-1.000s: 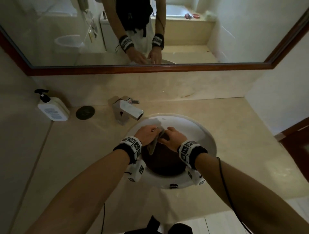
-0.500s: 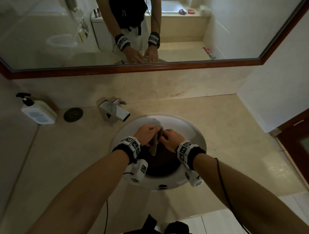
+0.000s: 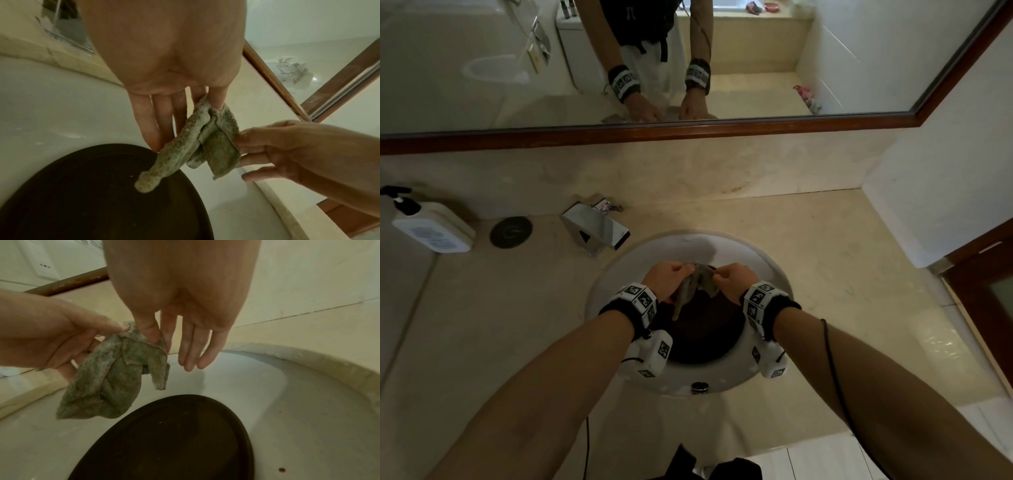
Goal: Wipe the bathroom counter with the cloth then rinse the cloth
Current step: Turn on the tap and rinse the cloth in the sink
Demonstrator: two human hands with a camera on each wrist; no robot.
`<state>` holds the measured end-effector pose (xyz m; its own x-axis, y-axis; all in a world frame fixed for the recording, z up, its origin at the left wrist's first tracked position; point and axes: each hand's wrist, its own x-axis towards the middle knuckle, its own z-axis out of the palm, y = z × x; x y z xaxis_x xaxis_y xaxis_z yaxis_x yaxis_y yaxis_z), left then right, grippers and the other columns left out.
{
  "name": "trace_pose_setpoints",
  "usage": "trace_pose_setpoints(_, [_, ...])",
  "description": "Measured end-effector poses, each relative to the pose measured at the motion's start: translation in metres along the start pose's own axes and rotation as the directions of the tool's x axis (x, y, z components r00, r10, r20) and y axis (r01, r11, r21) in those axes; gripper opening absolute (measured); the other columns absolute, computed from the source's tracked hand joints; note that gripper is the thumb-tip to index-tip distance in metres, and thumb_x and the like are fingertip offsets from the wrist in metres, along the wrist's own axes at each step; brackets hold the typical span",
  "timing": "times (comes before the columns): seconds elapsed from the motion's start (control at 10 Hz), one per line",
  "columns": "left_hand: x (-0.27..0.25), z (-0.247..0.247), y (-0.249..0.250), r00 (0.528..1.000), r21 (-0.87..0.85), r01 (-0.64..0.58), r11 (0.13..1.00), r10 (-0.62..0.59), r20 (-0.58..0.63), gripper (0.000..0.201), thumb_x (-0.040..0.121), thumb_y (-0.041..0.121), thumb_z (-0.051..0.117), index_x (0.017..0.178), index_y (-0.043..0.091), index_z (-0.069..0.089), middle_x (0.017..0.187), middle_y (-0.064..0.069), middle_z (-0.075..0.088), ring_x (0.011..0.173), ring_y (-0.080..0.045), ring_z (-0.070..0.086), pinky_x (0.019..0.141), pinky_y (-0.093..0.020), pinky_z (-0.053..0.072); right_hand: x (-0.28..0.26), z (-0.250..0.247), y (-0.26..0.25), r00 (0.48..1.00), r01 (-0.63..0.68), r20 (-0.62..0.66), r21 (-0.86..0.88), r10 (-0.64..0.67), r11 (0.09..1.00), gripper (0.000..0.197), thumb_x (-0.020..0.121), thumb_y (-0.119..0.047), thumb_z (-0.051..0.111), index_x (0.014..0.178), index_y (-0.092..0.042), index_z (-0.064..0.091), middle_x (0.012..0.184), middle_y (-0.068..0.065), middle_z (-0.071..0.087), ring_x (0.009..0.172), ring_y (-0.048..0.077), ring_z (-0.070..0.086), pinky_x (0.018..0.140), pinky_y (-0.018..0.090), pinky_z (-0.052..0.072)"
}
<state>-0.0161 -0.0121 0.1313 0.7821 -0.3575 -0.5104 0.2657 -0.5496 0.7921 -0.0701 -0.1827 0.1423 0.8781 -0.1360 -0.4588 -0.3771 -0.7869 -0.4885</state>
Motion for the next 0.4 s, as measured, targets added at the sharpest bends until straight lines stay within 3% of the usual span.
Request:
trace_pose_setpoints(0.2, [0.005, 0.000, -0.010, 0.997, -0.079, 0.070, 0.994, -0.071, -0.015, 0.021, 0.095, 0.038, 0.055, 0.094, 0.020, 0.067, 0.100, -0.016, 0.068, 0.089, -0.034, 0.067, 0.076, -0.050, 0.058, 0.015, 0.005, 0.006, 1.000, -0.003, 0.003, 0.020, 0.003, 1.000, 0.025, 0.095, -0.025, 0.048, 0.088, -0.012, 0.068, 0.083, 0.009, 0.065, 0.076, 0.025, 0.058, 0.066, 0.027, 0.041])
trace_pose_setpoints(0.3, [0.008, 0.004, -0.017, 0.993, -0.074, 0.120, 0.990, -0.119, 0.017, 0.024, 0.096, 0.039, 0.052, 0.100, 0.020, 0.066, 0.107, -0.017, 0.067, 0.094, -0.034, 0.066, 0.079, -0.050, 0.058, 0.020, 0.015, 0.007, 0.999, -0.016, 0.048, -0.007, 0.016, 1.000, 0.027, 0.095, -0.026, 0.048, 0.097, -0.012, 0.072, 0.089, 0.009, 0.067, 0.082, 0.026, 0.062, 0.069, 0.028, 0.045])
trace_pose_setpoints(0.4, [0.022, 0.004, -0.032, 0.993, 0.115, 0.115, 0.987, -0.116, -0.003, 0.043, 0.094, 0.046, 0.052, 0.129, 0.021, 0.057, 0.132, -0.010, 0.058, 0.119, -0.030, 0.055, 0.100, -0.048, 0.047, 0.027, 0.026, 0.011, 0.999, -0.002, 0.050, -0.027, 0.004, 1.000, 0.028, 0.096, -0.030, 0.051, 0.112, -0.019, 0.070, 0.112, 0.008, 0.068, 0.103, 0.028, 0.062, 0.085, 0.032, 0.050])
